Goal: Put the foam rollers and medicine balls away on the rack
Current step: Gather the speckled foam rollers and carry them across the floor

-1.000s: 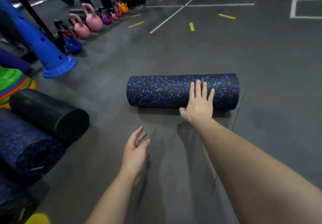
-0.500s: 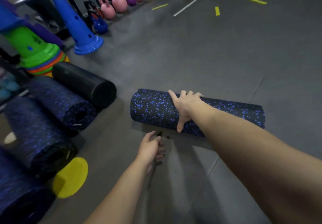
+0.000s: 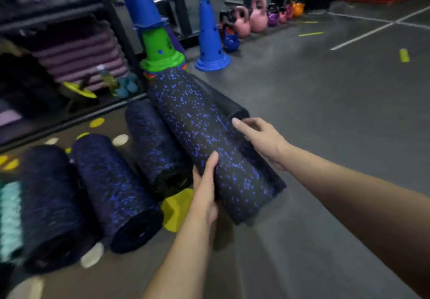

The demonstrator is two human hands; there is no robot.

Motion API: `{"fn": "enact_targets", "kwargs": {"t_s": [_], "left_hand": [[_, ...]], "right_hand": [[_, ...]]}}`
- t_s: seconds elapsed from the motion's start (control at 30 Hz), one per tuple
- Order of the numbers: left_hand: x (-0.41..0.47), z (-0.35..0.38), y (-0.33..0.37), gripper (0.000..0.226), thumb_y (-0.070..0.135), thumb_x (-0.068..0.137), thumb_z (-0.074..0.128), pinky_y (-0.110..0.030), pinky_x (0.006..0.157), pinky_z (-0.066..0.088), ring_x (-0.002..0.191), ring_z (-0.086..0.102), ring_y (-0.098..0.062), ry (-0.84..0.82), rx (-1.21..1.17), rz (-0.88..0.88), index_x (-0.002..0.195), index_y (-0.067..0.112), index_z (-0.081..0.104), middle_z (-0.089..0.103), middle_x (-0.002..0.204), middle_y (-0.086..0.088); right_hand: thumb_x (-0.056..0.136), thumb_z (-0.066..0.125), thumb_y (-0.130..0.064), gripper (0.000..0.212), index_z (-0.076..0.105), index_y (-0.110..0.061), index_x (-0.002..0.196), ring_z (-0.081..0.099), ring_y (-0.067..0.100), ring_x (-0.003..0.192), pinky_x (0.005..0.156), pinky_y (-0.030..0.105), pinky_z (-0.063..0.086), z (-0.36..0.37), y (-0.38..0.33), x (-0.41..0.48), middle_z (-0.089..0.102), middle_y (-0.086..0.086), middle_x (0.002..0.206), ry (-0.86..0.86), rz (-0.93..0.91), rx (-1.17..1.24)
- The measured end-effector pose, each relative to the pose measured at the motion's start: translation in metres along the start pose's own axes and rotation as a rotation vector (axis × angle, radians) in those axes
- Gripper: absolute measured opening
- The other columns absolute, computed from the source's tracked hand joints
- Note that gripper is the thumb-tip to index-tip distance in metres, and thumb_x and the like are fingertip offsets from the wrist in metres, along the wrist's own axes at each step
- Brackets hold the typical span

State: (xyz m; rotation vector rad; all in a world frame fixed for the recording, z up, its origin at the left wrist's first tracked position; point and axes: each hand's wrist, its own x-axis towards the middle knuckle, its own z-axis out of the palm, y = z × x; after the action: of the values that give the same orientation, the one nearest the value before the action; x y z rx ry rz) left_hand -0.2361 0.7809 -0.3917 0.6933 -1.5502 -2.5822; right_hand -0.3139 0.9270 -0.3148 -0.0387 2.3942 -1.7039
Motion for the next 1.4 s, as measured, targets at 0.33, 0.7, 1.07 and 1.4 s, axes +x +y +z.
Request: {"fn": "enact_targets", "kwargs": {"t_s": [0.33, 0.7, 1.07, 1.4], "left_hand": [[0.079, -0.082, 0.178, 0.101, 0.065, 0.078, 0.069, -0.052, 0.116, 0.031, 0.14, 0.039, -0.037, 0.714, 0.449, 0.138, 0.159, 0.027, 0.022, 0.037, 0.157, -0.016], [0.026, 0.064, 0.051, 0.047, 0.006, 0.077, 0.042, -0.048, 0.12, 0.027, 0.135, 0.049, -0.032, 0.273, 0.689, 0.959, 0.112, 0.015, 0.072, 0.06, 0.138, -0.011], [-0.17, 0.166, -0.184, 0.044, -0.004, 0.086, 0.047, -0.029, 0.093, 0.044, 0.109, 0.063, -0.023, -0.785, 0.758, 0.332, 0.123, 0.014, 0.063, 0.065, 0.122, -0.006], [-0.257, 0.113, -0.311, 0.043, 0.004, 0.097, 0.054, -0.035, 0.093, 0.052, 0.087, 0.063, -0.013, -1.284, 0.935, -0.144, 0.137, 0.019, 0.054, 0.064, 0.117, -0.003]], "right_hand": [[0.088, 0.065, -0.06, 0.078, 0.038, -0.026, 0.153, 0.059, 0.008, 0.125, 0.109, 0.037, 0.048, 0.102, -0.044, 0.005, 0.054, -0.003, 0.147, -0.239, -0.05, -0.133], [0.107, 0.041, -0.026, 0.035, 0.053, -0.015, 0.138, 0.07, 0.017, 0.097, 0.094, 0.045, 0.057, 0.031, 0.043, -0.037, 0.065, 0.004, 0.123, 0.26, 0.274, -0.2], [0.097, 0.056, -0.028, 0.048, 0.049, -0.016, 0.144, 0.059, 0.025, 0.125, 0.108, 0.031, 0.044, -0.2, 0.153, -0.307, 0.062, 0.004, 0.138, 0.471, 0.86, -0.616], [0.028, 0.088, -0.077, 0.174, -0.026, -0.036, 0.153, 0.016, 0.048, 0.149, 0.112, 0.073, 0.022, -0.239, 0.225, -0.444, 0.0, 0.018, 0.166, 0.269, 1.28, -0.939]]}}
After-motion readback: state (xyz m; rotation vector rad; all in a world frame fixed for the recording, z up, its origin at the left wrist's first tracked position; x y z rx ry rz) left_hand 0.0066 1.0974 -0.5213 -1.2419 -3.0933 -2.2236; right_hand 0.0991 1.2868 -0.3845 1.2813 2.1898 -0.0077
